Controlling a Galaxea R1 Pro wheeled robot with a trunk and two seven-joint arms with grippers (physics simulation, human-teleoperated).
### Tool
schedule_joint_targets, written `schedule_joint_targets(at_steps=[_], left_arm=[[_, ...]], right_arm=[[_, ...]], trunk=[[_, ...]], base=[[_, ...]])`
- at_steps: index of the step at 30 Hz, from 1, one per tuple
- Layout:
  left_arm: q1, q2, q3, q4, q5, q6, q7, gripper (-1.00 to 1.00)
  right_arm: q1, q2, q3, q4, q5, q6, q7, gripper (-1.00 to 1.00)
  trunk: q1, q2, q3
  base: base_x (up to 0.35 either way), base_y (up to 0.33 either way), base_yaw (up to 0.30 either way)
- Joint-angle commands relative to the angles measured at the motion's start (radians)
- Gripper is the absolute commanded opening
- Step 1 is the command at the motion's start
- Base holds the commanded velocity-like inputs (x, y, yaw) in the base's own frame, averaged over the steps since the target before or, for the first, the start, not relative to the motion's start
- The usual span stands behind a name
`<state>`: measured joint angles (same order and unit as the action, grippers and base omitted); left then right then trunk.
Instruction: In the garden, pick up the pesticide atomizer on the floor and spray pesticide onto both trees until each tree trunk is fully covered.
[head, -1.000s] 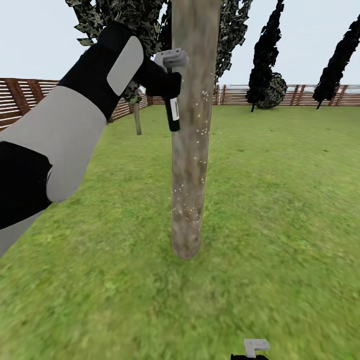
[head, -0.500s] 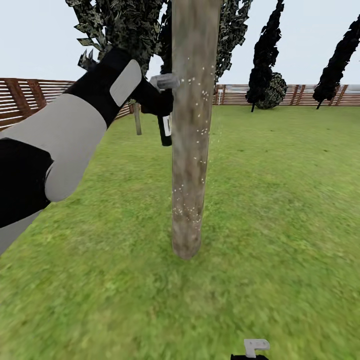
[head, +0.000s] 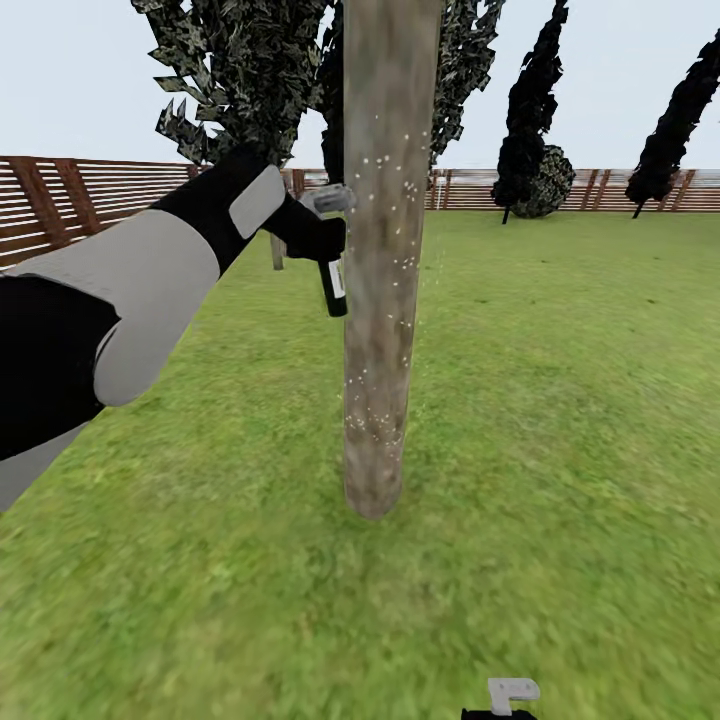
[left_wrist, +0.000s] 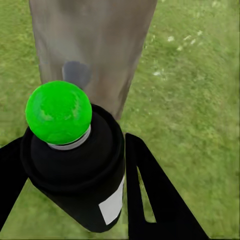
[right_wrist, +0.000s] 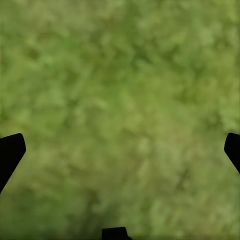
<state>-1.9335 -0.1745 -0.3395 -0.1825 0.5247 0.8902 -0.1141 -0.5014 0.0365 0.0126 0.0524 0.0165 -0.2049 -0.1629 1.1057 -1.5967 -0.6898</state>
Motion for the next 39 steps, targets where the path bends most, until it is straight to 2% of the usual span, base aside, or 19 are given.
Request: schedule_joint_targets(at_steps=[1,6,8,12,14,17,18,20,22,24,26,27,31,33,34,35,39], left_arm=[[0.005,0.0,-0.003,0.004,-0.014,-0.001,-0.035,-1.0],[0.116,0.0,-0.003,0.108,-0.017,-0.147,-0.062,-1.0],[0.161,0.0,-0.003,0.122,-0.019,-0.187,-0.063,-1.0],[0.263,0.0,-0.004,0.128,-0.02,-0.223,-0.064,-1.0],[0.339,0.0,-0.004,0.129,-0.02,-0.312,-0.066,-1.0],[0.408,0.0,-0.005,0.129,-0.02,-0.361,-0.091,-1.0],[0.443,0.0,-0.004,0.129,-0.02,-0.394,-0.108,-1.0],[0.547,0.0,-0.004,0.14,-0.021,-0.543,-0.122,-1.0],[0.624,0.0,-0.003,0.147,-0.022,-0.606,-0.125,-1.0],[0.753,0.0,-0.003,0.15,-0.023,-0.745,-0.126,-1.0],[0.854,0.0,-0.003,0.15,-0.025,-0.803,-0.127,-1.0],[0.877,0.0,-0.002,0.15,-0.037,-0.813,-0.127,-1.0],[0.913,0.0,-0.001,0.15,-0.139,-0.832,-0.126,-1.0],[0.954,0.0,0.0,0.15,-0.275,-0.944,-0.124,-1.0],[0.962,0.0,0.0,0.15,-0.309,-0.979,-0.124,-1.0],[0.966,0.0,0.0,0.15,-0.327,-0.997,-0.124,-1.0],[0.97,0.009,0.0,0.15,-0.343,-1.013,-0.126,-1.0]], right_arm=[[-0.002,0.0,0.001,0.004,0.002,-0.007,-0.004,1.0],[-0.002,0.0,0.001,0.004,0.002,-0.007,-0.004,1.0],[-0.001,0.0,0.001,0.004,0.002,-0.007,-0.004,1.0],[-0.002,0.0,0.001,0.004,0.002,-0.007,-0.003,1.0],[-0.001,0.0,0.002,0.004,0.002,-0.007,-0.003,1.0],[0.002,0.0,0.002,0.004,0.002,-0.007,-0.003,1.0],[0.003,0.001,0.002,0.004,0.002,-0.007,-0.004,1.0],[0.004,0.002,0.003,0.004,0.002,-0.007,-0.004,1.0],[0.004,0.002,0.003,0.004,0.002,-0.007,-0.004,1.0],[0.005,0.002,0.003,0.004,0.002,-0.007,-0.003,1.0],[0.006,0.002,0.003,0.004,0.002,-0.007,-0.003,1.0],[0.006,0.002,0.003,0.004,0.002,-0.007,-0.003,1.0],[0.007,0.002,0.003,0.004,0.002,-0.007,-0.002,1.0],[0.009,0.002,0.003,0.004,0.002,-0.007,-0.003,1.0],[0.009,0.002,0.003,0.004,0.002,-0.007,-0.003,1.0],[0.009,0.002,0.003,0.004,0.002,-0.007,-0.003,1.0],[0.009,0.002,0.003,0.004,0.002,-0.007,-0.003,1.0]], trunk=[[0.0,-0.001,-0.001],[0.0,-0.001,-0.001],[0.0,-0.001,-0.001],[0.0,-0.001,-0.001],[0.0,-0.001,-0.001],[0.0,-0.001,-0.001],[0.0,-0.001,-0.001],[0.0,-0.001,-0.001],[0.0,-0.001,-0.001],[0.0,-0.001,-0.001],[0.0,-0.001,-0.001],[0.0,-0.001,-0.001],[0.0,-0.001,-0.001],[0.0,-0.001,-0.001],[0.0,-0.001,-0.001],[0.0,-0.001,-0.001],[0.0,-0.001,-0.001]], base=[[0.0,0.0,0.0],[0.0,0.0,0.0],[0.0,0.0,0.0],[0.0,0.0,0.0],[0.0,0.0,0.0],[0.0,0.0,0.0],[0.0,0.0,0.0],[0.0,0.0,0.0],[0.0,0.0,0.0],[0.0,0.0,0.0],[0.0,0.0,0.0],[0.0,0.0,0.0],[0.02,0.061,0.0],[0.162,0.179,0.0],[0.214,0.227,0.0],[0.226,0.25,0.0],[0.142,0.307,-0.008]])
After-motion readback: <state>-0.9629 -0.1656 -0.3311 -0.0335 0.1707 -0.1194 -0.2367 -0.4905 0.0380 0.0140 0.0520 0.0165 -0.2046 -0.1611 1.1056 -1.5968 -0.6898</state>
